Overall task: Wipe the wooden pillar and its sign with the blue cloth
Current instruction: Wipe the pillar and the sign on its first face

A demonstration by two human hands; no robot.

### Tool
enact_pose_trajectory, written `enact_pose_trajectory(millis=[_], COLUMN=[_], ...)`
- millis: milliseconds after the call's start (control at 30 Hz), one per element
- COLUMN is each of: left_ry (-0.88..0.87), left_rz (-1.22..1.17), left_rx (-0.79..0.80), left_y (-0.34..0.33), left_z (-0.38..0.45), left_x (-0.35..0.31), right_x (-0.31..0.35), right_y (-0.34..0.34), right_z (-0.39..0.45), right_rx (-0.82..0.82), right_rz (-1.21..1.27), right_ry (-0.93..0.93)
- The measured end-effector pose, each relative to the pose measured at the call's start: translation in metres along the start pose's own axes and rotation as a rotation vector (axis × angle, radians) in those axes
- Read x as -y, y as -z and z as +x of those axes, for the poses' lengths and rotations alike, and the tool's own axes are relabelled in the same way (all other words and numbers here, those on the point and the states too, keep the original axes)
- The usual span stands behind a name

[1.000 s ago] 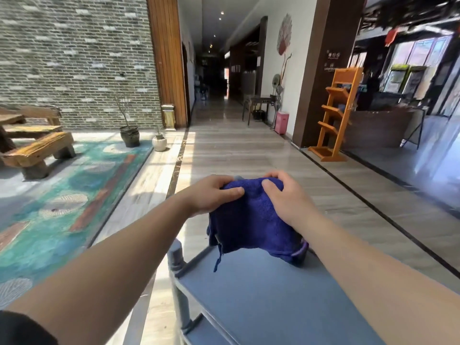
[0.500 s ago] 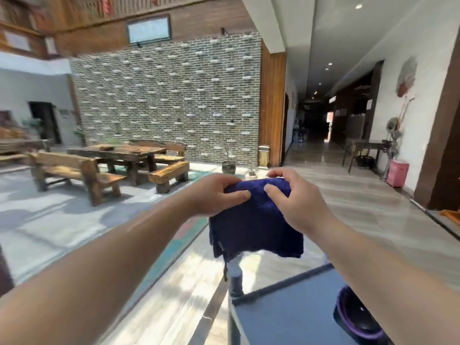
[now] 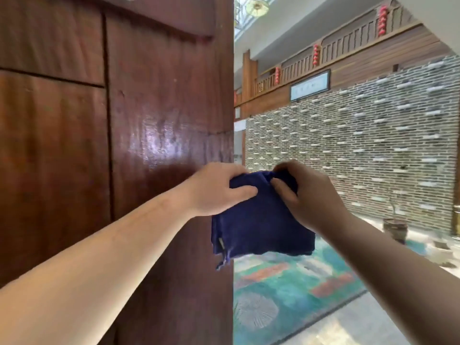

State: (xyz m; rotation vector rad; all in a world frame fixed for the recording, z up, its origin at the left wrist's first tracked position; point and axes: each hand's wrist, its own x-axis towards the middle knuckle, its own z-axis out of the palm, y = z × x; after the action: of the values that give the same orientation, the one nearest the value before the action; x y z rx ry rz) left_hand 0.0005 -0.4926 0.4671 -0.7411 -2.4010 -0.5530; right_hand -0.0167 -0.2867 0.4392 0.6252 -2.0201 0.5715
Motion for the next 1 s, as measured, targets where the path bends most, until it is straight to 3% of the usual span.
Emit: enact_pose_trajectory(millis=[333,633,1000], left_ry=[-0.037,-0.148,-0.251], left_rz=[0.562,0.728,0.988], left_rx=[-0.255,-0.408,-0.466], left_y=[0.190,0.298,0.378], left_z=[-0.032,-0.040,-0.060], left_x=[0.080,0.114,0.145], right_x=[0.154,0.233,0.282], right_y=[-0.073,-0.083,-0.110], right_z=[0.128,0.209,0.268], right_rx=[-0.209,-0.421,-0.481], right_rz=[0.151,0.195,0.297], right_ry=[0.230,0.392,0.783])
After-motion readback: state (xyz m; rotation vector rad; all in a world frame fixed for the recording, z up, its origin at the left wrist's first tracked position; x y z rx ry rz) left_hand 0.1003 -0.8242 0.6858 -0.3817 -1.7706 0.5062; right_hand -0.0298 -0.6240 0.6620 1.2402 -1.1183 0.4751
